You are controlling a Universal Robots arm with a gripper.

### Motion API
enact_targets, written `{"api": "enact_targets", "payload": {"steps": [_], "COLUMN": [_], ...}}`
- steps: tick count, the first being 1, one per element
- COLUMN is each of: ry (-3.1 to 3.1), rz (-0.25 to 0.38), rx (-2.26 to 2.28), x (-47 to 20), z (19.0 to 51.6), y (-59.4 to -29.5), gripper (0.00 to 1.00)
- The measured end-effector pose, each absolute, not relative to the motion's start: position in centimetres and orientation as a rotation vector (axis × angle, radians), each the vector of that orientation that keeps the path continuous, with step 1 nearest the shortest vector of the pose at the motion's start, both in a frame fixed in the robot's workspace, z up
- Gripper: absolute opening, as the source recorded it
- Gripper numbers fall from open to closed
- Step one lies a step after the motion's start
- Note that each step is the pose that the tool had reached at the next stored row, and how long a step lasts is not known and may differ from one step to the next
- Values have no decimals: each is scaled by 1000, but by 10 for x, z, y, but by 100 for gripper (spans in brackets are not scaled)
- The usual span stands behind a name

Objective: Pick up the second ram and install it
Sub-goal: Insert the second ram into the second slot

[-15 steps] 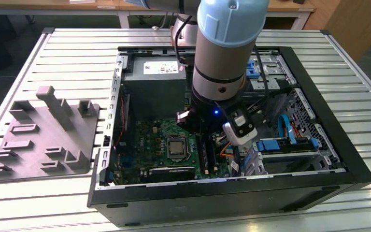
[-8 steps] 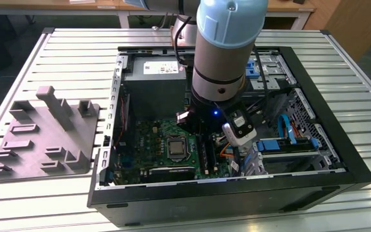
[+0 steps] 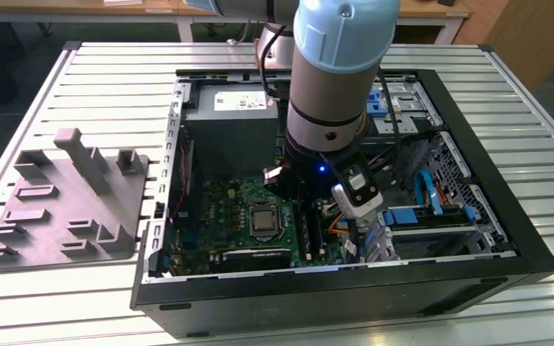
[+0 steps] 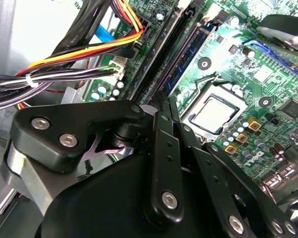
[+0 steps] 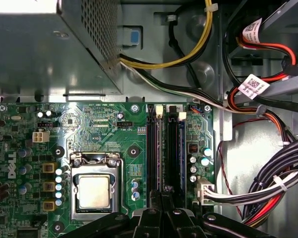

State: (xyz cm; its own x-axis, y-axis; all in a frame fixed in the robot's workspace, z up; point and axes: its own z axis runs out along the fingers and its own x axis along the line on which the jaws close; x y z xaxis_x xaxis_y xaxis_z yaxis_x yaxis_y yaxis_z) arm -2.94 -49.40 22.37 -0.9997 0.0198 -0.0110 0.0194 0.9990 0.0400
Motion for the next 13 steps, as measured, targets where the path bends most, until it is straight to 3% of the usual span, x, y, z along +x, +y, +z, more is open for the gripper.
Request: {"api": "enact_targets", "payload": {"steps": [13], "ry": [3129], "rz": [63], "rx": [31], "x": [-29], "z": [220], "y": [-494], "gripper": [11]}}
